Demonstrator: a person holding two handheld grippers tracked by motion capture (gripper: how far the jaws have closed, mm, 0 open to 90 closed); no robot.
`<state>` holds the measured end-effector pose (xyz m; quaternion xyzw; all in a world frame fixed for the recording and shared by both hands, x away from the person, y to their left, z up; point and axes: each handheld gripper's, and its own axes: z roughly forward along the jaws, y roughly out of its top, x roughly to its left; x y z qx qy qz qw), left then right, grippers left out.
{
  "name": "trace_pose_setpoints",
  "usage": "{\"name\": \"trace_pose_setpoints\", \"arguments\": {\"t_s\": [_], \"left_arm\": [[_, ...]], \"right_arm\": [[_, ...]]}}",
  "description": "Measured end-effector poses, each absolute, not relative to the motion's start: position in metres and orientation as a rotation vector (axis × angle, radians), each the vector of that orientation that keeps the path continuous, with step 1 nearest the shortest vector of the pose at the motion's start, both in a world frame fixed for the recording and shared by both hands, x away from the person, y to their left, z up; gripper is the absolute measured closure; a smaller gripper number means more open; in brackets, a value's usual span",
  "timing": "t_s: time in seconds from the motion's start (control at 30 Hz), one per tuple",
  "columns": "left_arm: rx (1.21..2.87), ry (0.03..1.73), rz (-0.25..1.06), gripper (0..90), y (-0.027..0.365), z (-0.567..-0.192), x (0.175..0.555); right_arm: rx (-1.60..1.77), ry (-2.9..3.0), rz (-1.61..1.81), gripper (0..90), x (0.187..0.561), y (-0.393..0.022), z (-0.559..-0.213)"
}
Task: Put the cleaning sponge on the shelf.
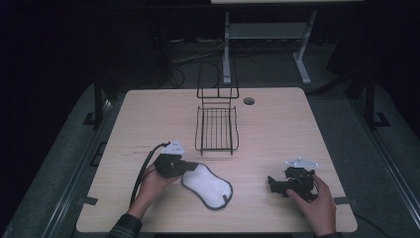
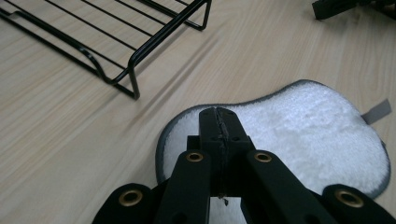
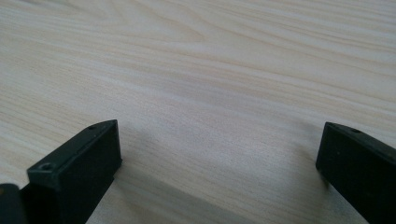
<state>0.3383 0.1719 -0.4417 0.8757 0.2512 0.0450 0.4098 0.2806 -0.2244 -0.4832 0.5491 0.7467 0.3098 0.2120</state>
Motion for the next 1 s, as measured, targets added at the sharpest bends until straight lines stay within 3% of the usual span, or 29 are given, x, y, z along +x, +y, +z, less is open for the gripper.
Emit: {"name": "trace_pose_setpoints", "arguments": {"t_s": [0.4,1.0], "left_arm": [[2.253,0.643,0.084,89.5,0.166,-0.452,0.343],[2.247,0.708,0.104,89.6,0.203,-0.451,0.327]], "right_arm": [[1.525,2.074,0.861,0.0,0.281,-0.224,-0.483],[1.524,2.075,0.860,0.0,0.281,-0.225,-0.483]]}}
